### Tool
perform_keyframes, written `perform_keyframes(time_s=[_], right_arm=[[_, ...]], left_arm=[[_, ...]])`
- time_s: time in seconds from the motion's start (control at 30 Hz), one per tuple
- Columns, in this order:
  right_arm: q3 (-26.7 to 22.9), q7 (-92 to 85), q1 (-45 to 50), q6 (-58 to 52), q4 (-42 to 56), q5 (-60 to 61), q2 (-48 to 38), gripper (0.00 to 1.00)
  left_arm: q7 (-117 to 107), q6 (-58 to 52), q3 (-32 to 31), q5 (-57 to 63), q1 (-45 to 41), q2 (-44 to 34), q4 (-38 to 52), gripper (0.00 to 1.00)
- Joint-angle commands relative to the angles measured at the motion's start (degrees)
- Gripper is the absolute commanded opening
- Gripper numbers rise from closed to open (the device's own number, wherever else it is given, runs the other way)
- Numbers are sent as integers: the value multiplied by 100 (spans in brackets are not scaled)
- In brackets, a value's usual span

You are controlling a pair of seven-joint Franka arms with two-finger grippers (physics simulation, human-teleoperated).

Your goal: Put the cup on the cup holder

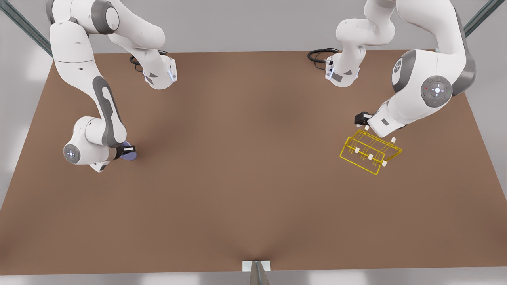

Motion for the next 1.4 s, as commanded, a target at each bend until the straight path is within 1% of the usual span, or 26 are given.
perform_keyframes(time_s=[0.0, 0.1, 0.3, 0.4, 0.43, 0.5, 0.53, 0.6, 0.67, 0.73, 0.77, 0.93, 0.97, 1.07, 1.1, 1.17, 1.2, 1.23, 1.27, 1.3, 1.33, 1.37], right_arm=[[1, 57, 0, 34, 45, -80, 0, 21], [1, 206, 0, -1, 160, -80, -26, 21], [89, 575, 61, -616, 669, -71, -184, 21], [255, 938, 105, -854, 1327, -106, -176, 21], [590, 979, 87, -915, 1758, -80, -158, 21], [616, 1533, 737, -924, 2251, -133, -158, 21], [625, 1920, 808, -924, 2444, -133, -132, 21], [669, 2526, 1072, -942, 3007, -45, 237, 21], [678, 2738, 1256, -854, 3297, 1106, 598, 21], [722, 3362, 1538, -801, 3754, 1150, 914, 21], [818, 3362, 1546, -529, 3754, 1826, 1002, 21], [827, 3529, 2390, 771, 3781, 3267, 1520, 21], [827, 3538, 2557, 1009, 3956, 3638, 1731, 21], [827, 3801, 2935, 1062, 4826, 3866, 2329, 21], [1108, 3994, 2997, 1440, 4976, 3866, 2522, 21], [1170, 4311, 3348, 1519, 5854, 3866, 3137, 21], [1179, 4653, 3647, 2106, 6154, 3866, 3419, 21], [1363, 4768, 3902, 2758, 6285, 3858, 3691, 21], [1434, 4803, 4086, 2794, 6628, 3858, 3955, 21], [1512, 4847, 4236, 3048, 6734, 3858, 4087, 21], [1829, 4777, 4245, 3171, 6769, 3858, 4219, 21], [2022, 4716, 4245, 3119, 7058, 3858, 4464, 21]], left_arm=[[5, 15, -4, 11, -13, 5, 3, 100], [5, 15, -4, 3, -13, 5, -6, 100], [13, 15, -4, 11, -13, 5, 3, 100], [13, 7, -4, 11, -13, 5, 3, 100], [13, 15, -4, 11, -13, 5, 3, 100], [5, 15, -4, 11, -13, 5, -6, 100], [13, 15, -4, 3, -13, 5, -6, 100], [5, 15, -4, 3, -13, 5, -6, 100], [13, 15, -4, 11, -13, 5, -6, 100], [5, 15, -4, 3, -13, 14, -6, 100], [5, 15, -4, 3, -13, 5, -6, 100], [5, 15, 5, 11, -13, 5, 3, 100], [13, 24, 5, 11, -13, 23, 3, 100], [5, 24, -4, 11, -13, 23, -6, 100], [5, 15, -4, 11, -13, 23, -6, 100], [5, 24, -4, 11, -13, 31, -6, 100], [13, 24, -4, 11, -13, 31, -6, 100], [5, 24, -4, 73, -13, 40, -6, 100], [5, 24, -4, 91, -13, 40, -6, 100], [5, 24, -4, 91, -13, 49, -6, 100], [5, 24, -4, 99, -13, 49, -6, 100], [5, 24, -4, 99, -13, 49, -6, 100]])
